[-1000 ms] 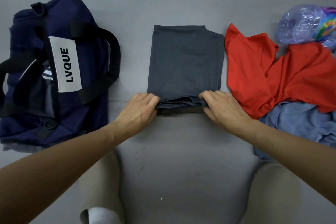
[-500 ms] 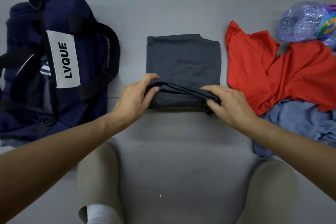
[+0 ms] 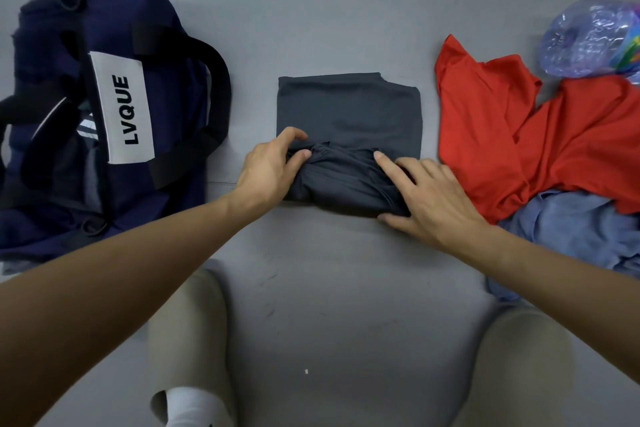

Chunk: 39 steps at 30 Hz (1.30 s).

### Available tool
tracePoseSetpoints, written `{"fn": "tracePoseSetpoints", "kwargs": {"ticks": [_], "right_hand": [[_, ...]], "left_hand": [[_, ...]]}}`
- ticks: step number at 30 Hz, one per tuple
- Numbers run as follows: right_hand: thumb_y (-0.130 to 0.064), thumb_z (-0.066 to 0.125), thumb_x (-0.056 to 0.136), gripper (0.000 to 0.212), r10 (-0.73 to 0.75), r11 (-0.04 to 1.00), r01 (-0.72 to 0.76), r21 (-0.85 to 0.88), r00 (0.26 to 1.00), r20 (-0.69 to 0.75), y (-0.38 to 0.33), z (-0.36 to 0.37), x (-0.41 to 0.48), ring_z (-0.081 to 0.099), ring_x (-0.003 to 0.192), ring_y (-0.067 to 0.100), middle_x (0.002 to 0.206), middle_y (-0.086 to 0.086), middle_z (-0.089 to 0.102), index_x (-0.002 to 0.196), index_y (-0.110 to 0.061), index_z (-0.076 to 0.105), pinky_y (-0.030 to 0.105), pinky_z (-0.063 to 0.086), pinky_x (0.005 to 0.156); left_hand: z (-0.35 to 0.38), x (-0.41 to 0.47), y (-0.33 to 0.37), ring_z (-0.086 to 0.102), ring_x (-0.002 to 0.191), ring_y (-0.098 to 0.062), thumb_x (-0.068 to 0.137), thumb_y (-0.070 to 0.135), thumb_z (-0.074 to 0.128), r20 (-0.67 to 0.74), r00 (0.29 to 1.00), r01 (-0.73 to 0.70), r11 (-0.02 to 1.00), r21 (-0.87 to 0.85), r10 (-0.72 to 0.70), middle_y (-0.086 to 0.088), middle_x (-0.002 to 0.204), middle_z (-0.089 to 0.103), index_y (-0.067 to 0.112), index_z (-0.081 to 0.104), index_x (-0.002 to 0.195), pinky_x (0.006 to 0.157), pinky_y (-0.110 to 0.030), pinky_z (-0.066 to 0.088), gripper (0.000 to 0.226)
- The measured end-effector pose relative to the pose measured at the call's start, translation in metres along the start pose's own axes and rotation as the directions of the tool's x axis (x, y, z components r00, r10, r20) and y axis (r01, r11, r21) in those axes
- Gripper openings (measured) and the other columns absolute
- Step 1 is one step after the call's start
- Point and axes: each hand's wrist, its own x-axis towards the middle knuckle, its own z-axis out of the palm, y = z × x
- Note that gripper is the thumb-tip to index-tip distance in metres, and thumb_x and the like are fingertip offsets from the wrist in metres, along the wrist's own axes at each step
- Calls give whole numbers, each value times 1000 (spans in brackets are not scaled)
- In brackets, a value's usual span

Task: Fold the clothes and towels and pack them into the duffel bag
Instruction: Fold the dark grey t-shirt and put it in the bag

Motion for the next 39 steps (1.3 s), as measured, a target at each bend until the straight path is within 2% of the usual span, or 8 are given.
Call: {"fn": "tracePoseSetpoints", "kwargs": {"ticks": [4, 10, 19, 24, 26, 29, 33, 39], "right_hand": [[-28, 70, 87, 62, 159, 881, -128, 456, 987, -28, 2, -2, 5, 60, 109, 26, 120, 2, 64, 144, -26, 46, 40, 49, 91], [-44, 70, 87, 31, 353, 576, -276, 769, 933, 70, 13, -10, 19, 66, 96, 12, 101, -9, 71, 116, -37, 66, 40, 52, 91], [-34, 48, 99, 32, 361, 870, -313, 381, 930, -62, 8, -5, 28, 57, 105, 29, 116, 3, 60, 124, -22, 64, 39, 48, 86], [-10, 65, 89, 33, -76, 997, 72, -26, 947, -311, 18, -10, 23, 53, 87, 34, 104, 9, 57, 121, -16, 61, 44, 45, 71], [-8, 63, 89, 28, -258, 966, 239, -99, 917, -305, 17, -3, 14, 55, 87, 33, 103, 9, 60, 116, -15, 66, 43, 44, 71], [-34, 51, 98, 45, -241, 970, 232, -70, 956, -165, 14, 14, 1, 57, 116, 32, 136, 8, 57, 138, -13, 56, 46, 48, 92], [-68, 39, 94, 87, -97, 993, 103, -59, 991, 94, 23, 18, -5, 23, 151, 20, 166, 1, 18, 160, -16, 16, 49, 26, 119], [-29, 67, 86, 66, -70, 997, 69, 26, 997, 29, 25, 7, 16, 51, 127, 25, 148, -2, 51, 148, -22, 46, 42, 45, 97]], "left_hand": [[-3, 2, 1, 62, 101, -22, 100, 45, 53, 5, 1000, -7, 1000, 26, 6, 0, 111, 69, 34, 57, 125, 92, -39, 52, 27], [-9, 1, -6, 63, 100, -21, 101, 46, 53, -7, 999, -38, 999, 36, 38, -1, 114, 70, 33, 57, 125, 91, -40, 53, 28], [-3, -2, -7, 57, 113, -24, 104, 27, 51, -113, 971, -186, 962, 199, 211, -2, 127, 57, 21, 58, 131, 98, -40, 48, 29], [2, -21, 0, 55, 108, -33, 93, 9, 46, 18, 718, -626, 634, 454, 696, -11, 125, 62, 13, 63, 129, 87, -46, 47, 40], [12, -32, -5, 54, 118, -32, 97, 16, 47, 136, 671, -704, 568, 427, 729, -10, 134, 59, 14, 58, 138, 96, -45, 47, 43], [26, -35, -22, 34, 146, -34, 102, 42, 48, 219, 774, -615, 624, 482, 595, -12, 159, 37, 19, 32, 157, 120, -48, 30, 62], [29, -23, -35, 17, 153, -35, 97, 58, 47, 306, 807, -587, 625, 515, 505, -10, 168, 16, 21, 14, 162, 125, -48, 16, 82], [17, -11, -30, 41, 140, -36, 90, 25, 69, 212, 853, -518, 726, 452, 476, -16, 156, 36, 13, 34, 156, 115, -47, 39, 76]]}}
